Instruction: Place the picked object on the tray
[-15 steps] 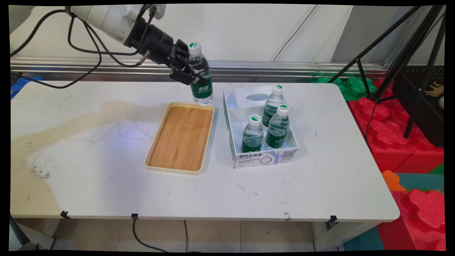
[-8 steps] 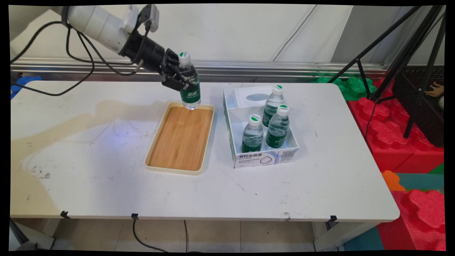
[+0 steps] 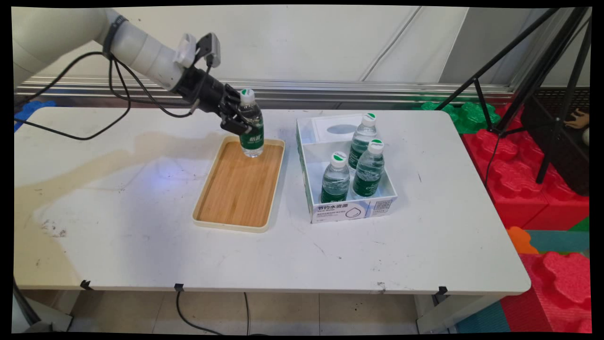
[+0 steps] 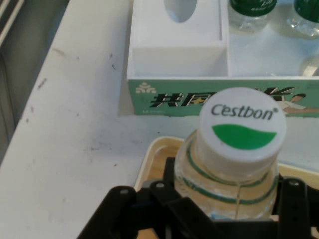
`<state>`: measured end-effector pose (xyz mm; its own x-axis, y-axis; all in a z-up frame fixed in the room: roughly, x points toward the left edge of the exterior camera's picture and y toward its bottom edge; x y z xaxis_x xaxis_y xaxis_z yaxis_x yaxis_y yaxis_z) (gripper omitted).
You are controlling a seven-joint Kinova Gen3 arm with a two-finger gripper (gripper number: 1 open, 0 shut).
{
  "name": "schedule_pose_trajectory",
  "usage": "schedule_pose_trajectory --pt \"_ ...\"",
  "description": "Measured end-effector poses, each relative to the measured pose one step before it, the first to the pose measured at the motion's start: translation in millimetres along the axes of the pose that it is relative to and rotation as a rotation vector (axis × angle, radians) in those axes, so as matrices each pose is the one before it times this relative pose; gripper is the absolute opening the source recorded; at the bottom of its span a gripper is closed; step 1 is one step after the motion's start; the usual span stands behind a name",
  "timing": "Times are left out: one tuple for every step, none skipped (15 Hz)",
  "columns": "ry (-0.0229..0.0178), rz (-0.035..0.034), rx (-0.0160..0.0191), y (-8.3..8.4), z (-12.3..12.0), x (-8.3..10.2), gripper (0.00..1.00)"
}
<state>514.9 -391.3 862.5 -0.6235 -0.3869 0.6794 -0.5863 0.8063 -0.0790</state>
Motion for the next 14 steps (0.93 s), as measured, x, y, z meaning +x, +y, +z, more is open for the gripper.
schedule_pose_trajectory --pt "-0.00117 -0.00322 -0.00071 -1.23 5.60 -1.95 0.00" --pt "-0.00054 -0.00309 -0.00055 -1.46 6.51 -1.45 0.00" --pt "0.00120 -0.00327 0.00056 -1.40 5.88 -1.14 0.00" --pt "0.00045 -0.00305 0.00026 -1.37 5.35 -1.29 0.00" --pt "-0.00012 -0.00196 -0.00075 -1.00 4.43 -0.94 0.00" --pt "-0.00150 -0.00154 -0.00105 -0.92 4.32 -1.76 0.00" --pt "-0.00182 -0.00094 -0.00163 -0.72 3.89 -1.75 0.00" --pt "-0.00143 -0.00056 -0.00067 -0.59 2.93 -1.41 0.00" --pt "-0.00095 -0.00049 -0.00075 -0.29 1.74 -0.88 0.00" --pt "-0.00085 -0.00031 -0.00090 -0.40 2.31 -1.28 0.00" --pt "-0.00029 0.00139 -0.00067 -0.20 1.22 -0.58 0.00" --pt "-0.00005 0.00105 -0.00126 -0.16 1.52 -1.03 1.00" --pt "0.00082 0.00313 -0.00159 -0.21 1.30 -0.34 1.00" --pt "0.00198 0.00279 -0.00176 -0.12 0.43 0.02 1.00"
